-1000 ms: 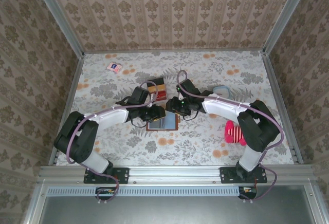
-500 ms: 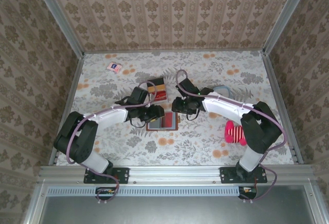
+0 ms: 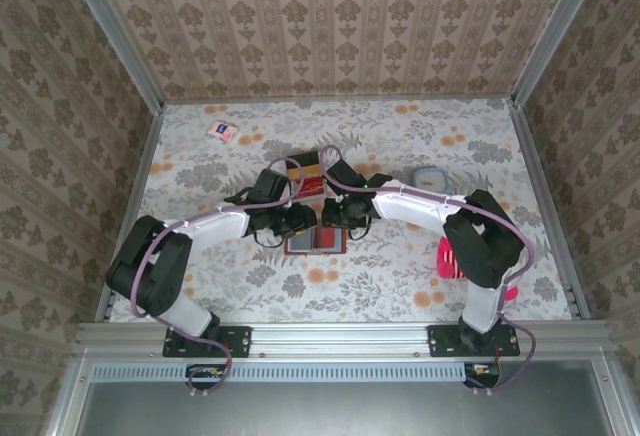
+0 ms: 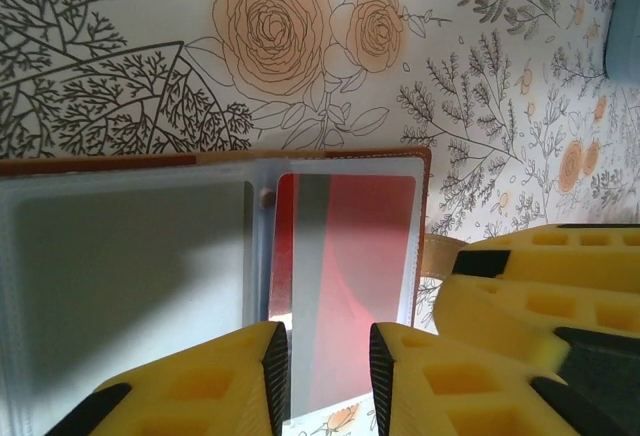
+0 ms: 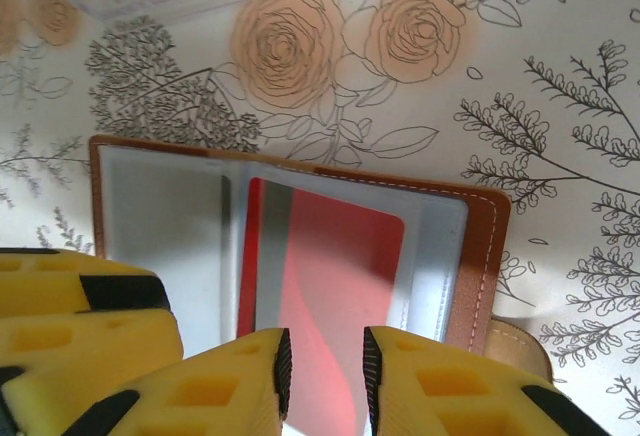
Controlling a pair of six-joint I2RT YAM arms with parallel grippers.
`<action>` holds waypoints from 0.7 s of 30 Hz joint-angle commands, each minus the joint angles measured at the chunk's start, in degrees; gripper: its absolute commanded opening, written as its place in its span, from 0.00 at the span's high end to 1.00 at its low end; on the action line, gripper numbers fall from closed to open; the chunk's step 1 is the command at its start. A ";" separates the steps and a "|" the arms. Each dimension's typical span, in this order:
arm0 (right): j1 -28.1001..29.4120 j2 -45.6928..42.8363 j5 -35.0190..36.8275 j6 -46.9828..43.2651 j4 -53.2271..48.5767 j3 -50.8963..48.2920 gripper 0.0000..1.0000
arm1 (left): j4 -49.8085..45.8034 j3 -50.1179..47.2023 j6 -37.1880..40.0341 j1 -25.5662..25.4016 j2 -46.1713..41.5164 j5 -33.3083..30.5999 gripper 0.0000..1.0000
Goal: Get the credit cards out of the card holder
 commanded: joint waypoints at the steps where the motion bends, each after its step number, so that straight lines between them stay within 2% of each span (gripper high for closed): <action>1: 0.05 1.38 -0.99 1.16 -1.98 1.37 0.70 | 2.43 -0.85 -1.98 0.26 2.08 2.48 0.69; 15: -0.07 4.35 -1.08 1.32 -2.06 1.11 0.69 | 1.76 -0.50 -1.02 0.16 5.18 2.78 0.67; 21: -0.07 5.57 -1.34 1.29 -1.97 0.93 0.68 | 2.27 -0.59 -0.53 0.08 6.68 4.36 0.70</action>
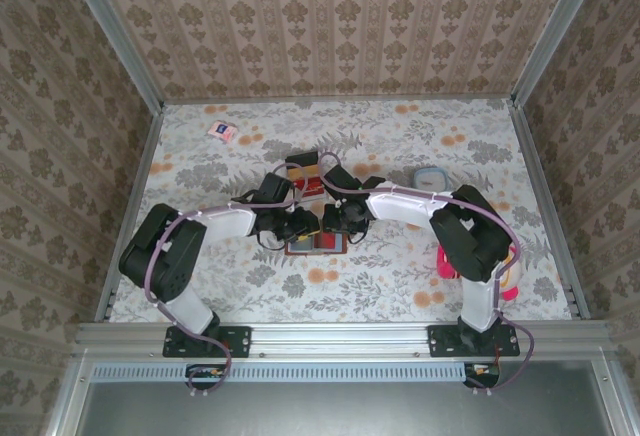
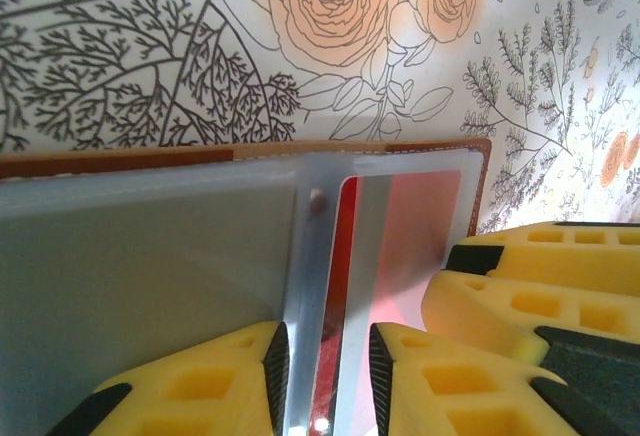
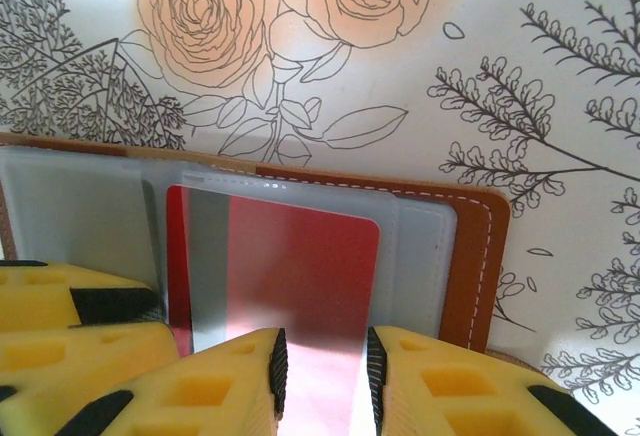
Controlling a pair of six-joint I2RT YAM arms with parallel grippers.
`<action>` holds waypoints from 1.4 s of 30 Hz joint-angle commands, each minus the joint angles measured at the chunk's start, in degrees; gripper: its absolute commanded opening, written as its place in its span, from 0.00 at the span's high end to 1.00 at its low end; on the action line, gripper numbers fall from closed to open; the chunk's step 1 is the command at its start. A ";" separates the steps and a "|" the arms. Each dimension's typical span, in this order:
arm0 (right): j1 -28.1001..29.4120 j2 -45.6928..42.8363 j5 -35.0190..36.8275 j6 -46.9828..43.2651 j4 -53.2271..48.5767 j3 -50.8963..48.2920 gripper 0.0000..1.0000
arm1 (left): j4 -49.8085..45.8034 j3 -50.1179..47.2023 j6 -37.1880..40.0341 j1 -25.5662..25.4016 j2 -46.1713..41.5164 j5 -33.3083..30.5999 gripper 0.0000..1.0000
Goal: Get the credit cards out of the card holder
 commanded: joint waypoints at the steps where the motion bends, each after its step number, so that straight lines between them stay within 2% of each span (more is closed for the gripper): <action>1: -0.08 1.72 -0.88 0.75 -1.95 0.93 0.68 | 0.21 -0.58 0.44 0.07 1.41 1.70 0.70; 15: -0.09 3.51 -1.85 1.02 -1.25 0.67 0.68 | 3.02 -1.24 -0.10 0.62 0.97 4.52 0.79; 29: -0.25 3.91 -1.24 1.10 -1.60 0.31 0.68 | 1.56 -1.82 0.95 1.92 -2.33 4.51 0.93; 42: -0.80 4.19 -0.21 1.88 -1.86 -0.82 0.68 | 1.05 -3.29 1.54 3.19 -3.21 4.39 0.94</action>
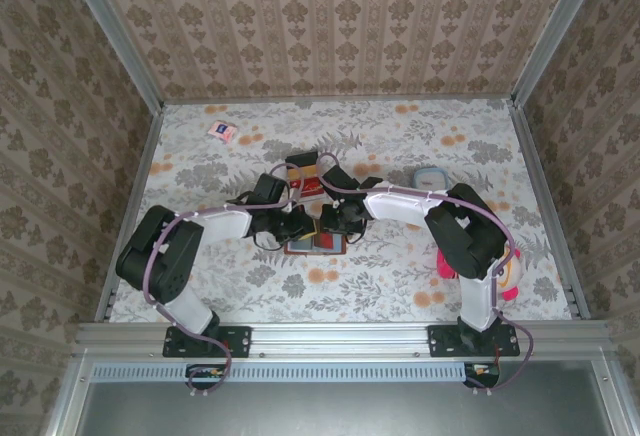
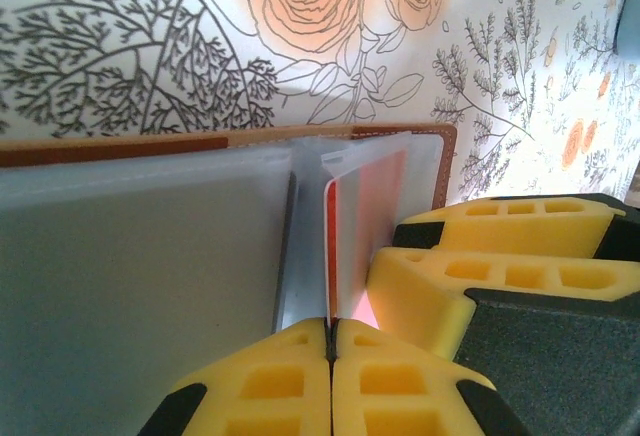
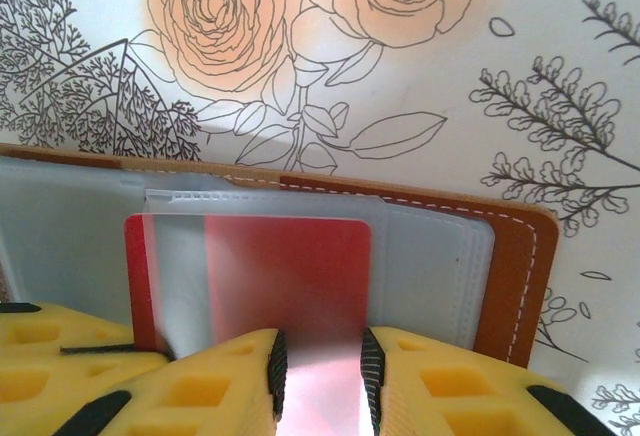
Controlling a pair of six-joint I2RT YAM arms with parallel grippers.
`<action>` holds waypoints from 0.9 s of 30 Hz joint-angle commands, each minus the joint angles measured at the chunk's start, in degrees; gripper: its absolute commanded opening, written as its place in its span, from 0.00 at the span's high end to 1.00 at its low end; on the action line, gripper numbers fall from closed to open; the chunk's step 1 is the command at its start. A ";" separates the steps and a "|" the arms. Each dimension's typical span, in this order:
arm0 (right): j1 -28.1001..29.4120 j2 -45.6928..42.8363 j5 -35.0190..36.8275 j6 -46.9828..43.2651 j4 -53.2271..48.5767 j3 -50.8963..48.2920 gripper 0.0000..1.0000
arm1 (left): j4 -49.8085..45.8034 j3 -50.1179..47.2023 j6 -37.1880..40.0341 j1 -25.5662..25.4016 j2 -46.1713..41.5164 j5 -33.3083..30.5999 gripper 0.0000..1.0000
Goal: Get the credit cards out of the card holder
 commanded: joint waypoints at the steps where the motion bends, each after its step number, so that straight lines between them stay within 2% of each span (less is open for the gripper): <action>1: -0.67 2.52 1.55 0.78 -3.50 -1.43 0.68 | -1.44 -1.17 1.35 1.14 -1.93 0.20 0.94; 16: -0.85 3.52 2.64 0.88 -4.12 -1.34 0.67 | 6.92 -5.56 -1.37 4.34 -3.15 7.44 0.91; 24: -0.85 3.93 3.84 0.87 -5.10 -1.13 0.67 | 7.26 -6.66 -0.98 4.86 -3.77 9.02 0.90; 27: -0.78 4.07 4.28 0.71 -5.44 -0.99 0.68 | 7.13 -7.22 -0.76 6.95 -4.35 9.28 0.89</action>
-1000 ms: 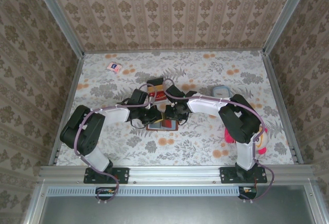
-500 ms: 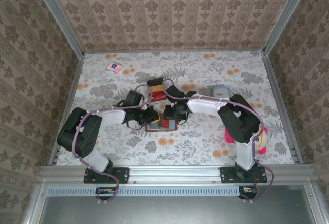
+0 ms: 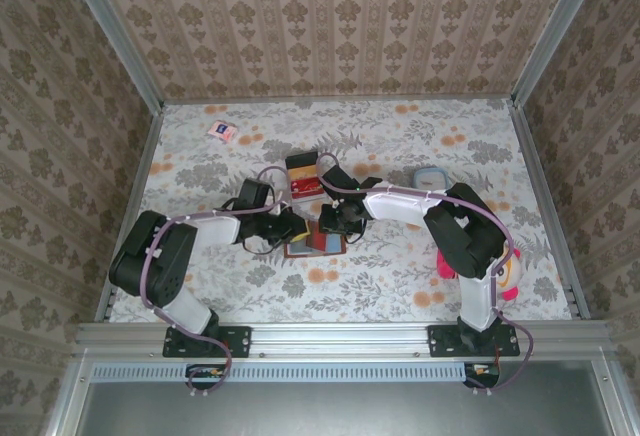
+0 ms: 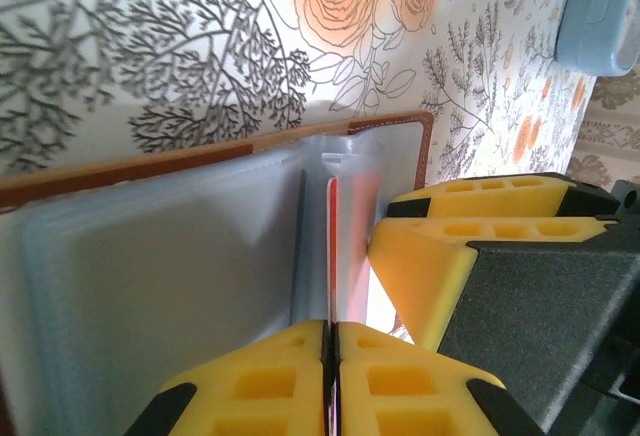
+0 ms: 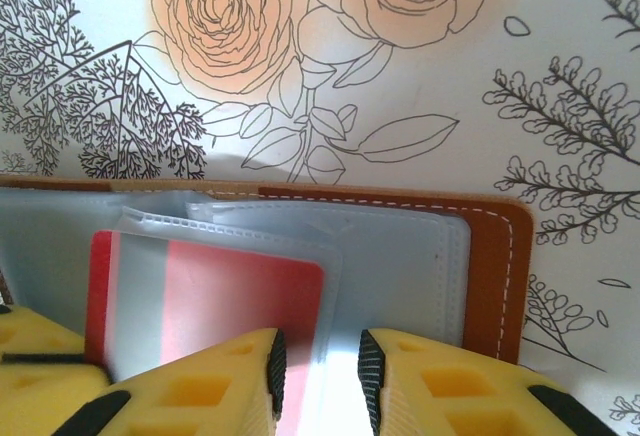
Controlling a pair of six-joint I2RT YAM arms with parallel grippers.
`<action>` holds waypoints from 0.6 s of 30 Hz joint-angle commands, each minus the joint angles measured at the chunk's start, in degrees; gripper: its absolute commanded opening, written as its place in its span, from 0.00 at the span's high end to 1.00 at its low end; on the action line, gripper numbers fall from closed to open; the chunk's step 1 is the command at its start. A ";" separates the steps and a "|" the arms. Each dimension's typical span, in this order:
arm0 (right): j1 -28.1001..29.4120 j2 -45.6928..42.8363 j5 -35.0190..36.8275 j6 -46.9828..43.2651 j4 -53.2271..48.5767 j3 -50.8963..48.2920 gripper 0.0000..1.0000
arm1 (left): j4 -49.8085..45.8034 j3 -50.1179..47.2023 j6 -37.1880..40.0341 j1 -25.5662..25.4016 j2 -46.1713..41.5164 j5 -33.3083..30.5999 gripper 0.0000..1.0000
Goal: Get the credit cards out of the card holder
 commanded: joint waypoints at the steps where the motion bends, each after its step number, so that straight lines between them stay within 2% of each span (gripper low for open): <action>1: -0.65 3.60 4.78 0.43 -5.83 -1.01 0.69 | 0.05 -1.03 0.03 1.35 -2.26 1.56 0.89; 10: -0.47 3.58 4.35 -0.34 -5.59 -0.47 0.72 | 0.11 -0.83 0.43 1.61 -1.94 1.64 0.93; 15: -0.47 -0.53 3.00 -1.67 -3.84 0.75 0.71 | 0.57 -1.12 0.06 1.55 -1.50 1.70 0.93; 18: -0.47 -4.12 2.32 -2.00 -2.78 1.14 0.71 | 1.50 -1.54 -0.77 1.29 -1.49 1.72 0.90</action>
